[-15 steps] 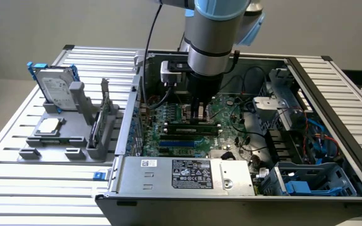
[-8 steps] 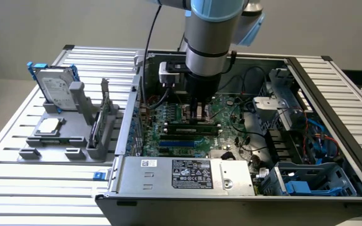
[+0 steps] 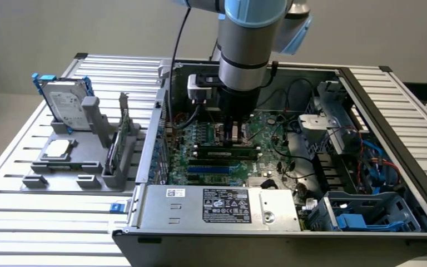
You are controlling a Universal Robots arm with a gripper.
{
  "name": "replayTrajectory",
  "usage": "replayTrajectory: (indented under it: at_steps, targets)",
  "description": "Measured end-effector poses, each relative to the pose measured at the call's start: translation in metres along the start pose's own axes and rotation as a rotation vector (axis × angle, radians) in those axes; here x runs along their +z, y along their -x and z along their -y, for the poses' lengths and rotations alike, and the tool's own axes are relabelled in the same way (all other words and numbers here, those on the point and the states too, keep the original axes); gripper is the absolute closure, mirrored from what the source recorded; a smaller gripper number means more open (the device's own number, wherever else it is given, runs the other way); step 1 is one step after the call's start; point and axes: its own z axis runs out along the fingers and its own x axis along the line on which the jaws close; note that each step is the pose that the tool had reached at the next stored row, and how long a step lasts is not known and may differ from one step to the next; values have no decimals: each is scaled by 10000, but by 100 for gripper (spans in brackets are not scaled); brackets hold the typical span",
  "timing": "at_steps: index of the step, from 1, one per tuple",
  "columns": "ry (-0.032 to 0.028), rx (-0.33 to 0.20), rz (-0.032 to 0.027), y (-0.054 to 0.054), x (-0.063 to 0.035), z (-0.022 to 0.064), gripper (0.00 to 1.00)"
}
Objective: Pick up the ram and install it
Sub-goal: 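Press down the ram until it locks into place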
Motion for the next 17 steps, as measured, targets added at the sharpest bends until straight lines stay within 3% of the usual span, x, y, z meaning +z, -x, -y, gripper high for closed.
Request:
replayTrajectory:
  at_steps: [17]
  targets:
    - [5,-62,-55,2,42,30,89]
